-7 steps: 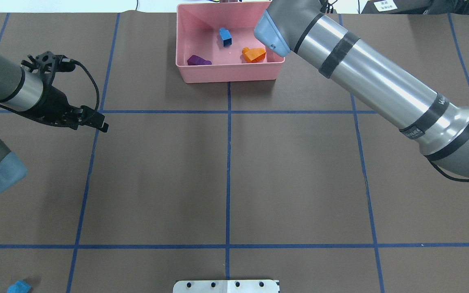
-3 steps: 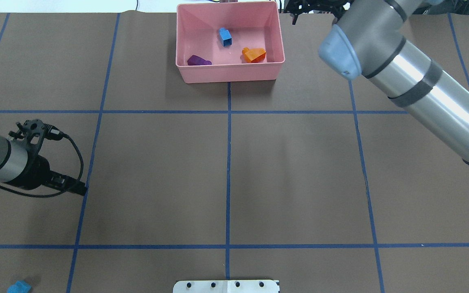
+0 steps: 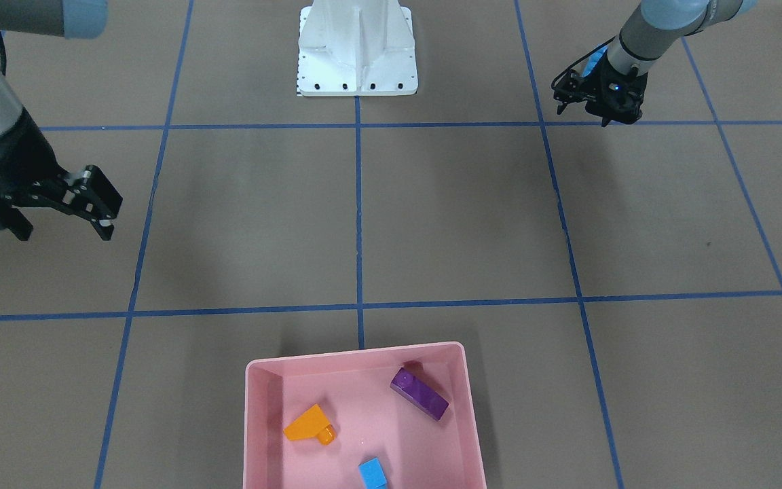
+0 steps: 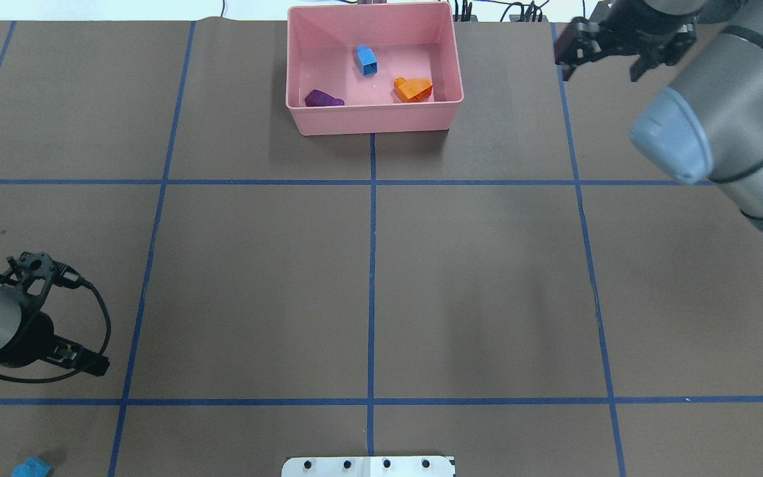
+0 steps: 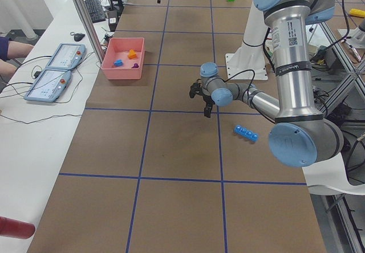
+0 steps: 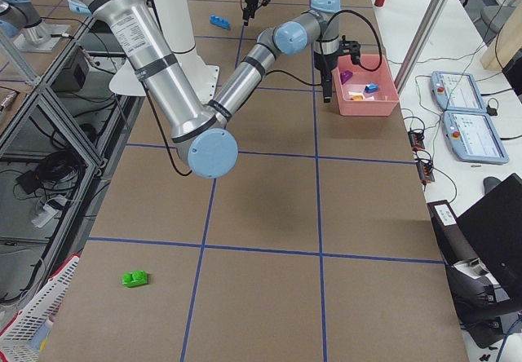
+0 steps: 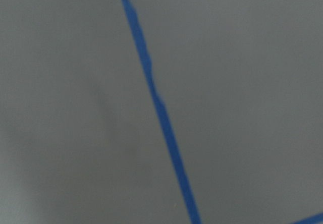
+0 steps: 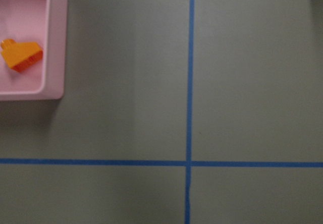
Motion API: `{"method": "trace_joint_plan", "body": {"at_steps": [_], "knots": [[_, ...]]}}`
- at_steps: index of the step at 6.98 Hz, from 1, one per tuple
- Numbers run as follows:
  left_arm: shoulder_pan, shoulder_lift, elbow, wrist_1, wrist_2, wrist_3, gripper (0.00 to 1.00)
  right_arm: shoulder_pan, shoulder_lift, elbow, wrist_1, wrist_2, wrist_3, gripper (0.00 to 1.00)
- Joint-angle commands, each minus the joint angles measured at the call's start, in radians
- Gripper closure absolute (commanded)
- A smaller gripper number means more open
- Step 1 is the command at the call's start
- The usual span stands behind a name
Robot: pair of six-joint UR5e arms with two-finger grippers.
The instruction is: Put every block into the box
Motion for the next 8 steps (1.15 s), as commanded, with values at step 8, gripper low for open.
{"method": "trace_joint_plan", "body": {"at_steps": [8], "knots": [[0.383,0.136,-0.002,-0.001,0.079,-0.093,0.00,0.196,-0.766,0.402,0.002,0.088,-0.566,0.01]]}}
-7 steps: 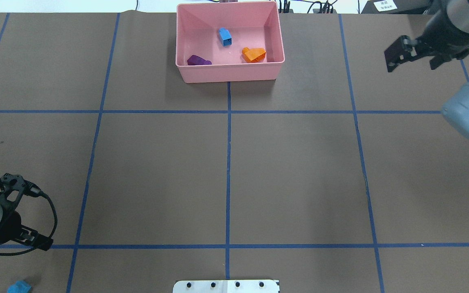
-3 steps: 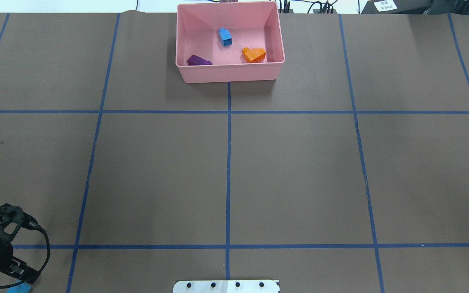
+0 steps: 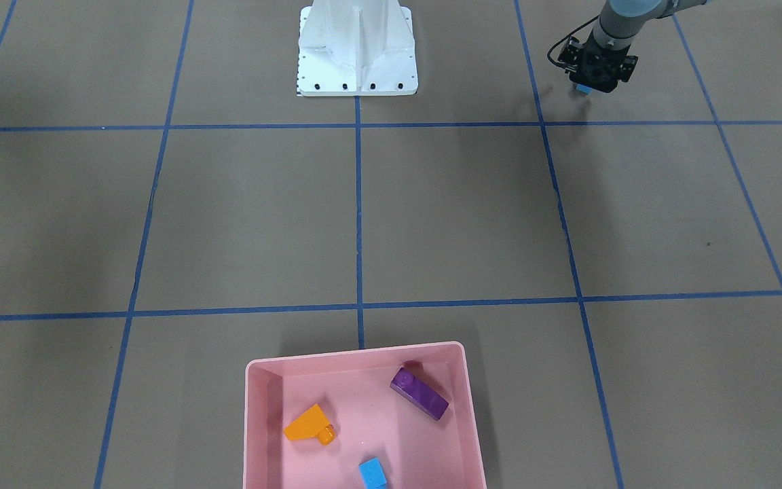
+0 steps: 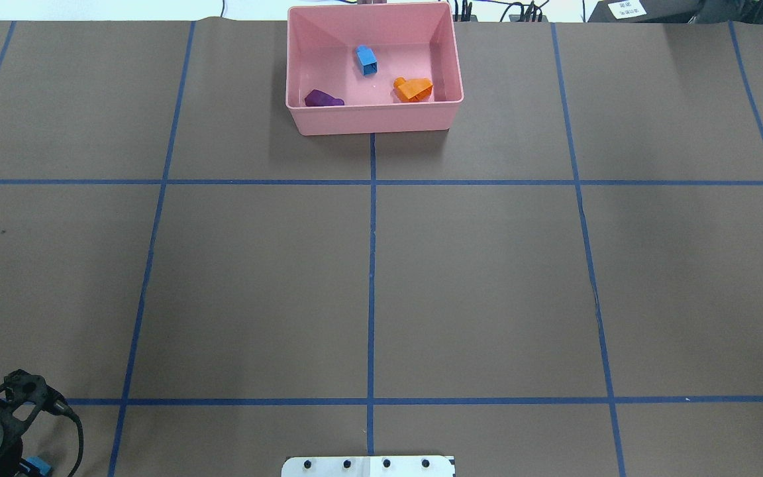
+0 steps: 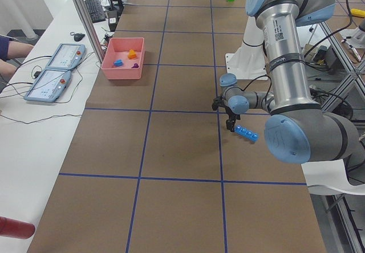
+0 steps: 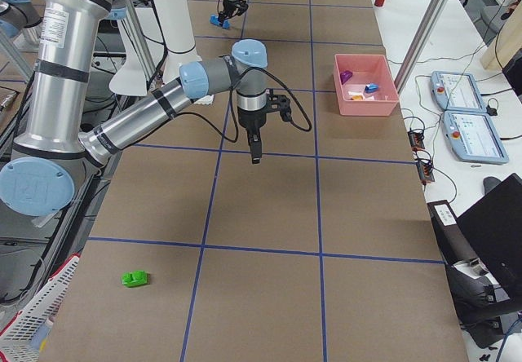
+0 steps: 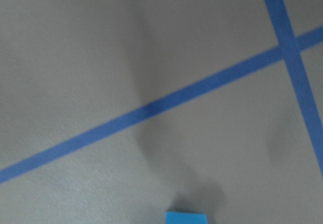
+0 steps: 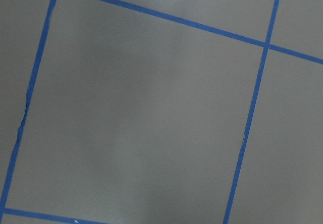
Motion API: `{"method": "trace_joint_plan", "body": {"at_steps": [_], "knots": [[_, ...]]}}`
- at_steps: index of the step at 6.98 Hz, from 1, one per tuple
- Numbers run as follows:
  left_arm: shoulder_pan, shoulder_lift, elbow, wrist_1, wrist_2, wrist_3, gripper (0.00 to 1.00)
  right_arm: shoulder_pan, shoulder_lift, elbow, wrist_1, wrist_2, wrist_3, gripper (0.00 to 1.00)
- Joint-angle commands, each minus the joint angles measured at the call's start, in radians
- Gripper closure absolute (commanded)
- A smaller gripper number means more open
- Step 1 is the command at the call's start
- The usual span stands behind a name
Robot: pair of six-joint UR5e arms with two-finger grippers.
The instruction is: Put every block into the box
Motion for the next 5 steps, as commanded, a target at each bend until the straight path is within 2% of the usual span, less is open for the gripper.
{"method": "trace_joint_plan", "body": {"at_steps": [1,3,4,5], "knots": [[0.061,-0.001,0.013,0.000,0.007,-0.035,0.00,0.036,-0.074,-0.001,0.002,0.028,-0.069,0.01],[0.067,-0.002,0.038,0.000,0.007,-0.030,0.01,0.036,-0.081,-0.002,0.002,0.031,-0.067,0.01],[0.067,-0.002,0.038,0.000,0.007,-0.028,0.18,0.036,-0.079,-0.001,0.002,0.031,-0.067,0.01],[0.065,-0.002,0.035,0.000,0.007,-0.027,0.73,0.036,-0.079,0.002,0.002,0.031,-0.064,0.01]]}}
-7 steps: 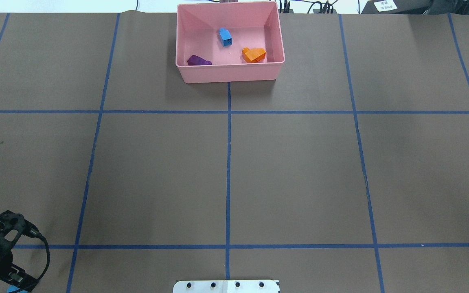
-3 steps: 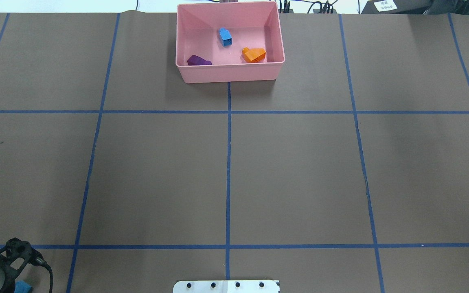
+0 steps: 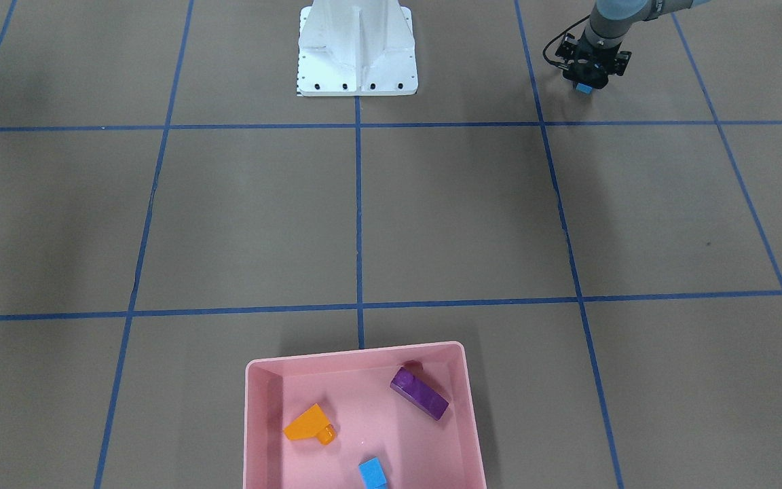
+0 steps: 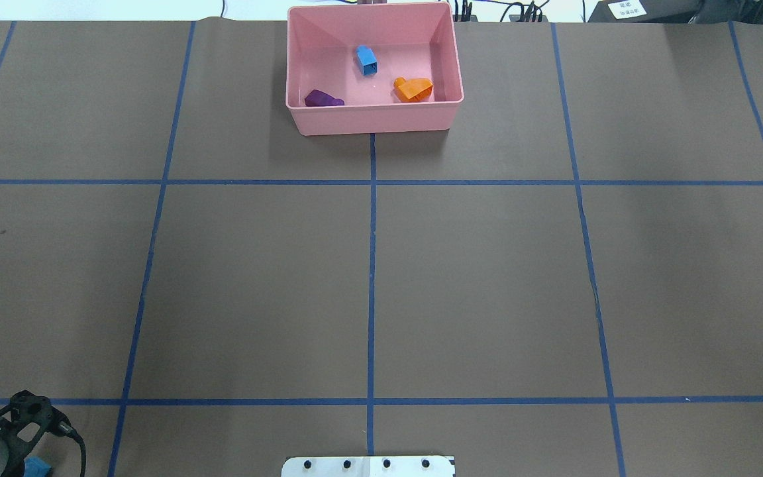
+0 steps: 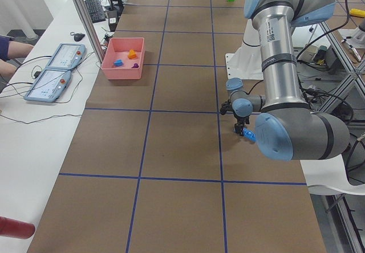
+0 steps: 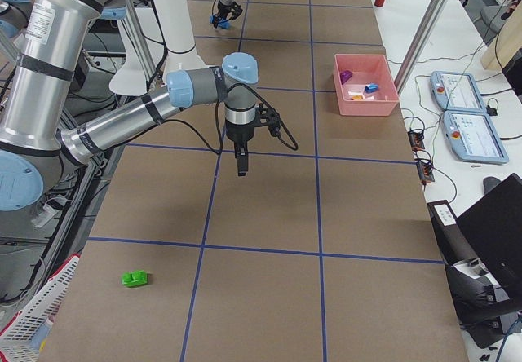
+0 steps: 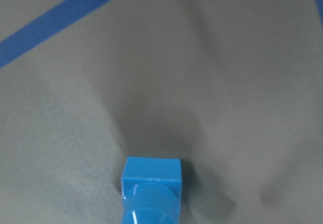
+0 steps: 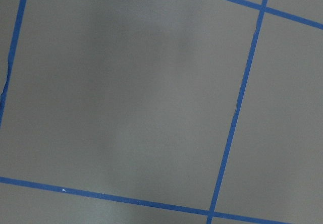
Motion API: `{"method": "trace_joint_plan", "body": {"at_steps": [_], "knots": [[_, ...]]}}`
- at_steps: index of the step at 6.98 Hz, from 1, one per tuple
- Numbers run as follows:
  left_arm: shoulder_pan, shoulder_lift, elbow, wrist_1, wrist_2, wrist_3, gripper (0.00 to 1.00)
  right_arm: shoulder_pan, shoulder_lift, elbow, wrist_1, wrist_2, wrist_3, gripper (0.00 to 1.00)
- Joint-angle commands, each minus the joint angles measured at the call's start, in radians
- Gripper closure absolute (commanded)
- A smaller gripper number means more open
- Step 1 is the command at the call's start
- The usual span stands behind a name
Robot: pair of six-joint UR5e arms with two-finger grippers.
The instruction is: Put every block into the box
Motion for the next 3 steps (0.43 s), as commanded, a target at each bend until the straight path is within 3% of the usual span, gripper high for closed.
{"method": "trace_joint_plan", "body": {"at_steps": [1,3], "knots": [[-0.002,0.000,-0.007,0.000,0.000,0.006,1.00,0.000,0.001,0.004,0.000,0.000,0.002,0.01],[-0.022,-0.002,-0.040,0.000,0.000,0.000,1.00,0.000,0.007,-0.008,0.015,0.002,0.002,0.01]]}}
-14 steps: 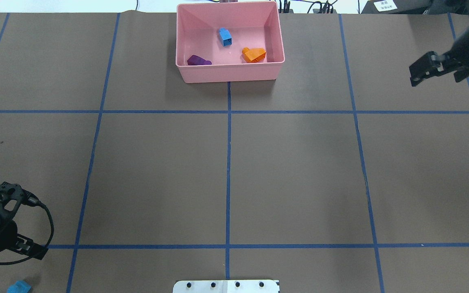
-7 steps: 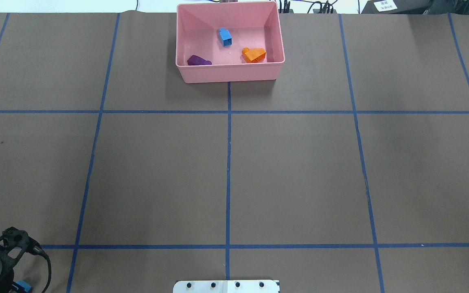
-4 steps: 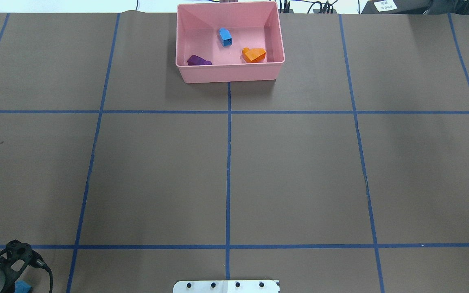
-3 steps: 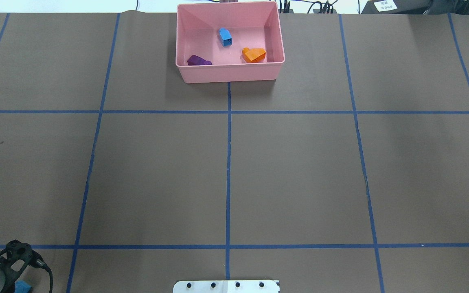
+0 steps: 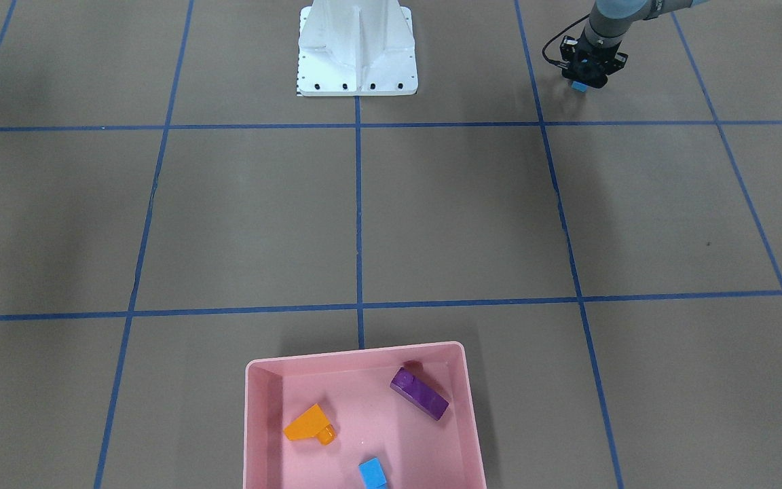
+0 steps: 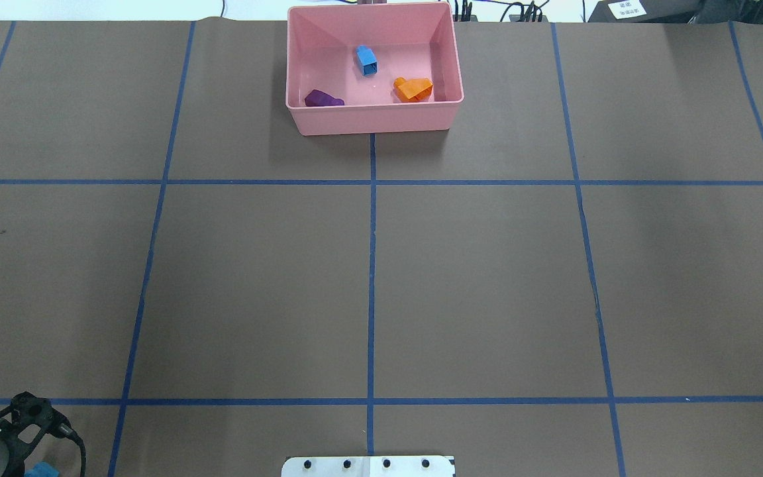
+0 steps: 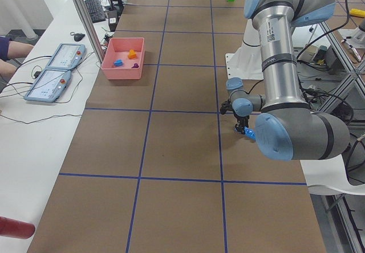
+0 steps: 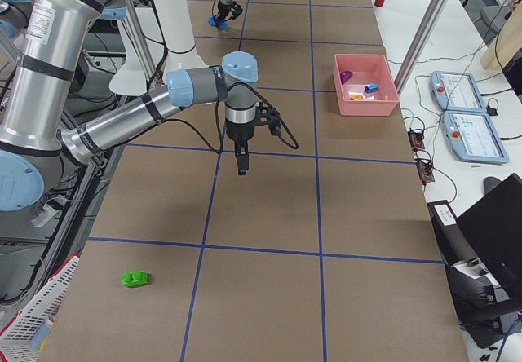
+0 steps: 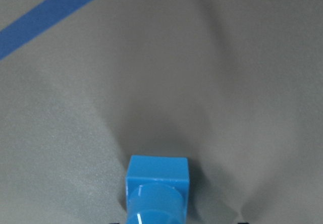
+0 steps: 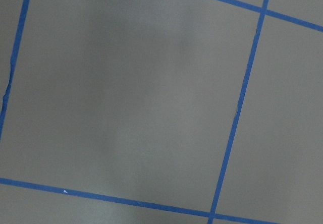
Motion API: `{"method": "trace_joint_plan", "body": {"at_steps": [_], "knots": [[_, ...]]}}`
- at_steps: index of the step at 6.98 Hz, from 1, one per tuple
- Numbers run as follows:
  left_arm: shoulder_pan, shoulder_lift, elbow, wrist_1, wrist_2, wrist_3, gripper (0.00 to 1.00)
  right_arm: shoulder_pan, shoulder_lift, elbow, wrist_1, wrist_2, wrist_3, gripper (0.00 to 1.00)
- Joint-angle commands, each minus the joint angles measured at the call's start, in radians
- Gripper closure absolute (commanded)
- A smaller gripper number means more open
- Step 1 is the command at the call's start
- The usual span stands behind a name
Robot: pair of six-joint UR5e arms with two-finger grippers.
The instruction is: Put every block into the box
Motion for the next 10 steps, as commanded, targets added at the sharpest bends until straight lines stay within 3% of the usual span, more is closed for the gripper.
{"method": "trace_joint_plan", "body": {"at_steps": [1,3,6,7,9,10], "knots": [[-0.076,-0.005,-0.043,0.000,0.000,-0.007,1.00,-0.001,0.005,-0.041,0.066,0.004,0.000,0.01],[-0.219,-0.067,-0.106,0.000,-0.008,-0.016,1.00,-0.002,0.016,-0.142,0.209,0.073,0.006,0.01],[-0.396,-0.298,-0.095,0.032,-0.014,-0.148,1.00,0.006,0.013,-0.179,0.235,0.075,-0.004,0.01],[-0.469,-0.431,-0.092,0.151,-0.014,-0.157,1.00,0.023,0.007,-0.176,0.235,0.073,-0.017,0.01],[-0.552,-0.776,0.014,0.444,-0.017,-0.176,1.00,0.087,-0.024,-0.175,0.235,0.078,-0.116,0.01],[-0.597,-0.872,0.079,0.471,-0.018,-0.191,1.00,0.106,-0.048,-0.175,0.235,0.075,-0.157,0.01]]}}
